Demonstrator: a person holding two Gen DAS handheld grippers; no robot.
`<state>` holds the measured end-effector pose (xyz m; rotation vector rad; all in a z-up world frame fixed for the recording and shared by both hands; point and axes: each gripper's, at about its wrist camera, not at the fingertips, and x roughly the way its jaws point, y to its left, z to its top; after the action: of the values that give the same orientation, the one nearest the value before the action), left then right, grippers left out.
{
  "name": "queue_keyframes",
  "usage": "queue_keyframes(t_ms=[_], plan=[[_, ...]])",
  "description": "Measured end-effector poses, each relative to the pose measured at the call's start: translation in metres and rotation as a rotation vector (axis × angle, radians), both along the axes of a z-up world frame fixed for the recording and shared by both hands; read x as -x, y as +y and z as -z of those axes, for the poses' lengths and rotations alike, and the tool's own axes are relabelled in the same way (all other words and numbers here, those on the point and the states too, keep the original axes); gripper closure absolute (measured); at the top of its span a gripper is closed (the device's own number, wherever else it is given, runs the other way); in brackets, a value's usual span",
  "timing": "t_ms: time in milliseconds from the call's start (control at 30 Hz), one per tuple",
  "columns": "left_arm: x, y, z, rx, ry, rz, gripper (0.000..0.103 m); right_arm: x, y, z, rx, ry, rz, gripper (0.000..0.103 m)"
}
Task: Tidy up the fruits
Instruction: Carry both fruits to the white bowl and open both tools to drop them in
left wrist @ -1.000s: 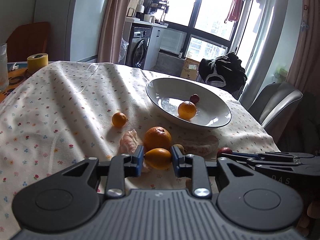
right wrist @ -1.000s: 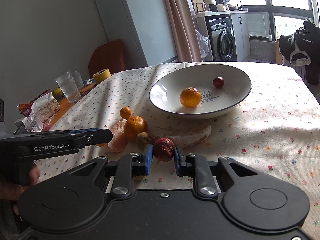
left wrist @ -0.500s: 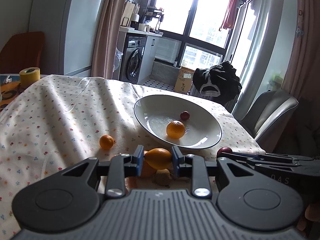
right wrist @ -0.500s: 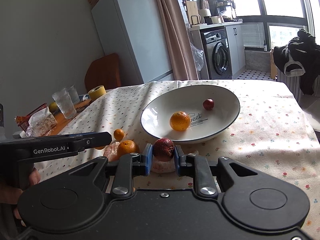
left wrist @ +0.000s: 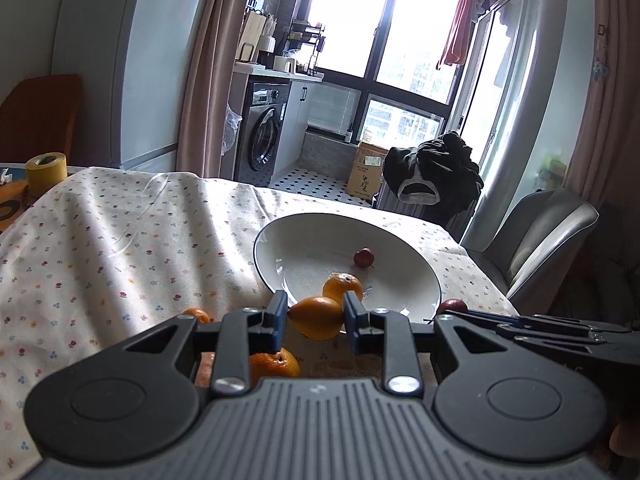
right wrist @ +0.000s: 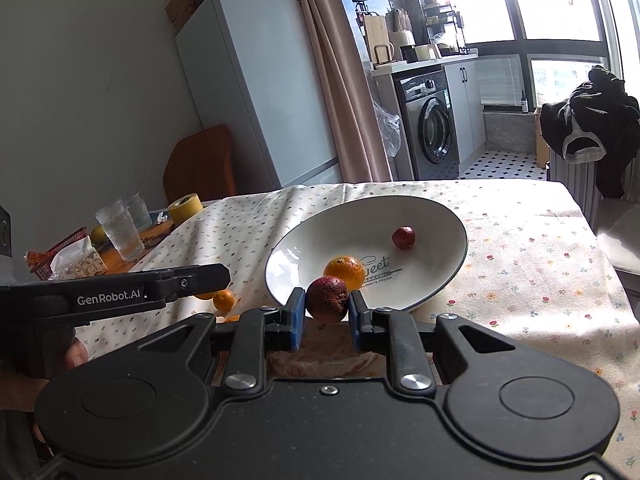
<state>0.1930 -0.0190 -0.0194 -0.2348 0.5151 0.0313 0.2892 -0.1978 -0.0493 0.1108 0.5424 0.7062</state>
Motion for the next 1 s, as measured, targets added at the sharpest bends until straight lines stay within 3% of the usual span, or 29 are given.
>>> queue_keyframes(t_ms=[867, 933, 1000], plan=[[-0.053, -0.009, 0.011, 0.055, 0.024, 0.062, 0.075, -0.026, 0.000, 0.002, 0.011, 0.020, 0.068, 0.082], [-0.055, -0.007, 0.011, 0.077, 0.024, 0.056, 0.071, -0.026, 0.000, 0.001, 0.010, 0.016, 0.073, 0.082], [-0.056, -0.004, 0.012, 0.094, 0.032, 0.051, 0.058, -0.026, -0.001, 0.000, 0.007, 0.019, 0.080, 0.082]])
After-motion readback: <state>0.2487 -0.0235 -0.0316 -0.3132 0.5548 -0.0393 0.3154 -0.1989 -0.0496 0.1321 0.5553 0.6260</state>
